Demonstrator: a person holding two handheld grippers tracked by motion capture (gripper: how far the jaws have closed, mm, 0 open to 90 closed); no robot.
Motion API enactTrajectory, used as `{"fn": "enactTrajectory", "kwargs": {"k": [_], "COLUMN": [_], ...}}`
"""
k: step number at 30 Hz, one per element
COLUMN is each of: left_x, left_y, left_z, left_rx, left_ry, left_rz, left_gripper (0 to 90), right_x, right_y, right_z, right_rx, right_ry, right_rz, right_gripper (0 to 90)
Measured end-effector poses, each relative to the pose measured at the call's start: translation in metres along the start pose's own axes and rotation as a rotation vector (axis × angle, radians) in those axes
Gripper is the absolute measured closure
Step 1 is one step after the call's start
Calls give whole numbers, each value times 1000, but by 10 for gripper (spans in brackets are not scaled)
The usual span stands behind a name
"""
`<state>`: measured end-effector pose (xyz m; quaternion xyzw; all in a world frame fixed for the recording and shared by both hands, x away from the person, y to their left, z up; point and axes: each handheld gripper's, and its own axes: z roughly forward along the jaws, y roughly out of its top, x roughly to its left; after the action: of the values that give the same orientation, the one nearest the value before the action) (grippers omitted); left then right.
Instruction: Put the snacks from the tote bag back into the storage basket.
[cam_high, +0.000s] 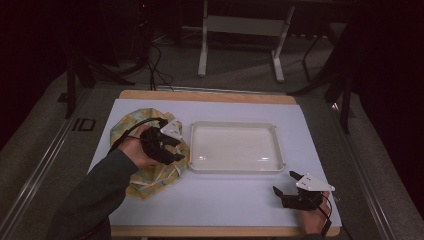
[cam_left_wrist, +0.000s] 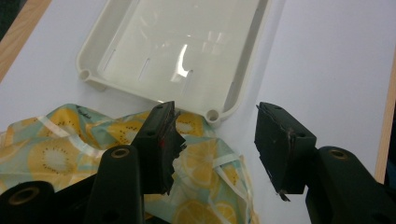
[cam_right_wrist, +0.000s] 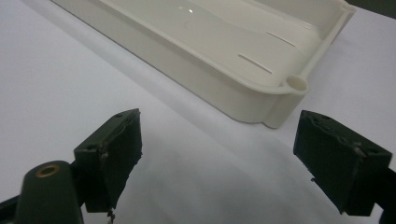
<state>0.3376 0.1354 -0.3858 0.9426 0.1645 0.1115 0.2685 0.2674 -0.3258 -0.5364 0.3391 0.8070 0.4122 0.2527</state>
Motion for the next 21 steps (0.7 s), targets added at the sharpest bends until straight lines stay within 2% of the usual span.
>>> {"fn": "enactTrajectory", "kwargs": {"k": [7,21], "left_x": [15,33], "left_y": [1,-1], "left_z": [-4,-17], "left_rx": [22,58], "left_ry": [13,30], "left_rz": [-31,-62], "left_gripper": [486,487], "right_x": [0,0], "right_y": [0,0], "right_z": [0,0], "right_rx": [-1,-1], "right_ry": [0,0], "right_rz": [-2,-4], "right_gripper": [150,150]}}
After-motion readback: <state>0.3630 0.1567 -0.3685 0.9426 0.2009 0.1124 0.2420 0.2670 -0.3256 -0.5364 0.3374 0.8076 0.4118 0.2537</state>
